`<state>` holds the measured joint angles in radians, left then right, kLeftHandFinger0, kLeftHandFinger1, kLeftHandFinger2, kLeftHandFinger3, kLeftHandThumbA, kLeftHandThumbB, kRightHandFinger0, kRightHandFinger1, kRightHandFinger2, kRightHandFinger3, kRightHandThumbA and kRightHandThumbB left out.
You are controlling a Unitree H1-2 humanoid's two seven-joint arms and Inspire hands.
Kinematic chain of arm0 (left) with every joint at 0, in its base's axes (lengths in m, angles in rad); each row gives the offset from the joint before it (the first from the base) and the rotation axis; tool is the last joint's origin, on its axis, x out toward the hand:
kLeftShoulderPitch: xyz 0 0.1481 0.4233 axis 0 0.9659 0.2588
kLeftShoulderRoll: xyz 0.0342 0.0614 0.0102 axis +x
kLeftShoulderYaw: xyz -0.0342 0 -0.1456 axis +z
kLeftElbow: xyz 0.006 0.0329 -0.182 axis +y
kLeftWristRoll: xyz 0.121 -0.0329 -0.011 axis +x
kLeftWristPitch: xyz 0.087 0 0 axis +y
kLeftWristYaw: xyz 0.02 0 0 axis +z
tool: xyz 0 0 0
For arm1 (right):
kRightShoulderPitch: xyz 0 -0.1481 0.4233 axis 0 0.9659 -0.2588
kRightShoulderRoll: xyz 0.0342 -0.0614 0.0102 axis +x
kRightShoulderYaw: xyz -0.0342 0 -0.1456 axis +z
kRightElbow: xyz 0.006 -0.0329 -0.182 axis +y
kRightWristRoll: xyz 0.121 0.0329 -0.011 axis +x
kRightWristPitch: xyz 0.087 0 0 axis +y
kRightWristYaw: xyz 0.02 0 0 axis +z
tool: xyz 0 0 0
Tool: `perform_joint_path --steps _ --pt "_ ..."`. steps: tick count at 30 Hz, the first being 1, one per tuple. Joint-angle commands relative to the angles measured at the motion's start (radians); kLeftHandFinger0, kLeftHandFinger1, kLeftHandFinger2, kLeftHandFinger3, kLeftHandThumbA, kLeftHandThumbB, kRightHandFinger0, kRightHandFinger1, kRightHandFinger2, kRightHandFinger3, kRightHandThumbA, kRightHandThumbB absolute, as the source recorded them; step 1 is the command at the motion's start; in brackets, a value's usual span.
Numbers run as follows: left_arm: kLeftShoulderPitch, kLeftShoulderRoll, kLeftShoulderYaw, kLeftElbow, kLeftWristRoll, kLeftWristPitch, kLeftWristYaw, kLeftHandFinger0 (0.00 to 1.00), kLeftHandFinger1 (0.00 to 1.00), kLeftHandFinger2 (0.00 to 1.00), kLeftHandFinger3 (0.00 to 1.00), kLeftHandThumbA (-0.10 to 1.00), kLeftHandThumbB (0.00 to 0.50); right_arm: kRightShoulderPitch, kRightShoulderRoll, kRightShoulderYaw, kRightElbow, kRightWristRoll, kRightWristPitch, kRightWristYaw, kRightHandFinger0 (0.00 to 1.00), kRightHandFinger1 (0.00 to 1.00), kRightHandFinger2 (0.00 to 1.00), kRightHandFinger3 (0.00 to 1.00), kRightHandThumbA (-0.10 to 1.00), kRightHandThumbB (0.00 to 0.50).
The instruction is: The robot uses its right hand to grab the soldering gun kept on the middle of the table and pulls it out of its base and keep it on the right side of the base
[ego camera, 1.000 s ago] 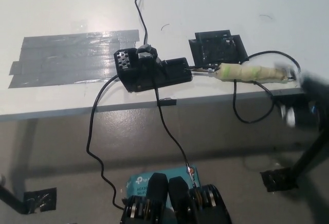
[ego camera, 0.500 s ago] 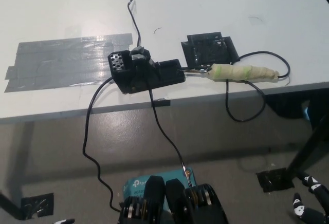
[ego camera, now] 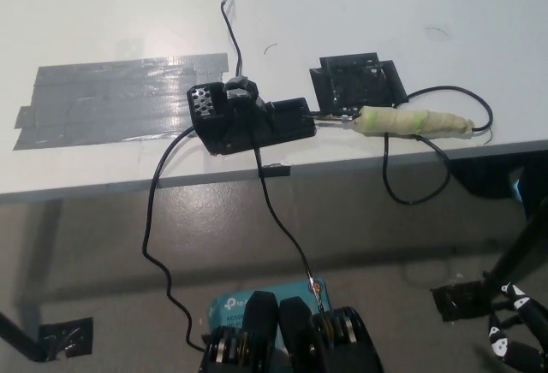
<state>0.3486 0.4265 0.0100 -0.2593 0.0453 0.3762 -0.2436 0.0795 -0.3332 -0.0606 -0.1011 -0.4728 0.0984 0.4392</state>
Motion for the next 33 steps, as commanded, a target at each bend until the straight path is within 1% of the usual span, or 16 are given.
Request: perform_joint_path --steps 1,3,5,7,8,11,13,14,16,19,22,25,26,28,29,33 --pt "0.026 0.020 0.010 -0.037 -0.014 -0.022 -0.017 0.27 0.39 0.50 0.77 0.74 0.273 0.009 -0.053 0.022 -0.056 0.037 -0.039 -0.013 0.59 0.74 0.91 1.00 0.03 0.174" --pt "0.025 0.023 0.013 -0.042 -0.013 -0.017 -0.019 0.28 0.40 0.50 0.78 0.74 0.268 0.006 -0.059 0.030 -0.059 0.042 -0.037 -0.019 0.58 0.73 0.89 1.00 0.00 0.183" --pt "0.016 0.030 0.010 -0.040 -0.004 -0.013 -0.023 0.31 0.41 0.53 0.85 0.78 0.288 -0.008 -0.071 0.040 -0.057 0.059 -0.003 0.006 0.63 0.76 0.91 1.00 -0.01 0.174" --pt "0.009 0.029 0.015 -0.041 -0.006 -0.009 -0.022 0.32 0.41 0.53 0.86 0.77 0.299 -0.015 -0.082 0.053 -0.065 0.062 0.013 0.015 0.65 0.78 0.92 1.00 0.02 0.163" --pt "0.009 0.028 0.017 -0.040 -0.008 -0.012 -0.024 0.29 0.39 0.51 0.87 0.76 0.293 -0.014 -0.086 0.058 -0.064 0.064 0.016 0.016 0.62 0.75 0.90 1.00 0.02 0.167" --pt "0.005 0.028 0.021 -0.047 -0.015 0.003 -0.030 0.30 0.40 0.49 0.84 0.74 0.272 -0.013 -0.094 0.070 -0.064 0.062 0.006 0.007 0.57 0.68 0.84 1.00 0.02 0.177" --pt "0.005 0.026 0.020 -0.048 -0.016 0.000 -0.033 0.29 0.40 0.48 0.83 0.73 0.270 -0.005 -0.101 0.075 -0.072 0.056 0.019 0.009 0.56 0.67 0.84 1.00 0.05 0.177" --pt "0.008 0.027 0.019 -0.053 -0.014 -0.002 -0.034 0.31 0.42 0.50 0.83 0.74 0.279 -0.003 -0.103 0.079 -0.084 0.052 0.037 0.015 0.52 0.63 0.82 0.99 0.05 0.180" --pt "0.009 0.027 0.017 -0.055 -0.014 0.004 -0.035 0.30 0.41 0.50 0.81 0.74 0.287 0.001 -0.107 0.080 -0.087 0.066 0.048 0.021 0.48 0.60 0.82 0.98 0.04 0.182" --pt "0.009 0.029 0.015 -0.054 -0.011 0.002 -0.039 0.28 0.41 0.50 0.80 0.75 0.285 0.002 -0.116 0.091 -0.092 0.073 0.074 0.036 0.47 0.60 0.85 1.00 0.04 0.168" --pt "-0.010 0.039 0.011 -0.054 -0.010 0.013 -0.049 0.32 0.42 0.53 0.87 0.78 0.292 -0.014 -0.126 0.105 -0.081 0.070 0.086 0.038 0.43 0.57 0.84 1.00 0.05 0.175" --pt "-0.014 0.041 0.011 -0.043 -0.005 -0.009 -0.050 0.32 0.41 0.52 0.85 0.78 0.277 -0.023 -0.134 0.117 -0.083 0.073 0.096 0.046 0.43 0.58 0.85 1.00 0.07 0.175" --pt "-0.014 0.041 0.012 -0.045 -0.007 -0.004 -0.052 0.31 0.41 0.51 0.83 0.77 0.278 -0.027 -0.134 0.122 -0.087 0.071 0.123 0.055 0.42 0.57 0.85 1.00 0.09 0.176" --pt "-0.014 0.041 0.014 -0.057 -0.006 0.020 -0.050 0.29 0.40 0.50 0.79 0.75 0.287 -0.030 -0.143 0.131 -0.083 0.077 0.110 0.059 0.52 0.66 0.88 1.00 0.08 0.171" --pt "-0.013 0.043 0.013 -0.058 -0.005 0.022 -0.051 0.30 0.41 0.51 0.80 0.75 0.292 -0.031 -0.146 0.136 -0.084 0.077 0.112 0.061 0.55 0.68 0.89 1.00 0.07 0.168" --pt "-0.014 0.046 0.012 -0.058 -0.001 0.024 -0.054 0.30 0.41 0.51 0.80 0.75 0.294 -0.030 -0.151 0.142 -0.078 0.091 0.111 0.060 0.57 0.70 0.91 1.00 0.04 0.182"
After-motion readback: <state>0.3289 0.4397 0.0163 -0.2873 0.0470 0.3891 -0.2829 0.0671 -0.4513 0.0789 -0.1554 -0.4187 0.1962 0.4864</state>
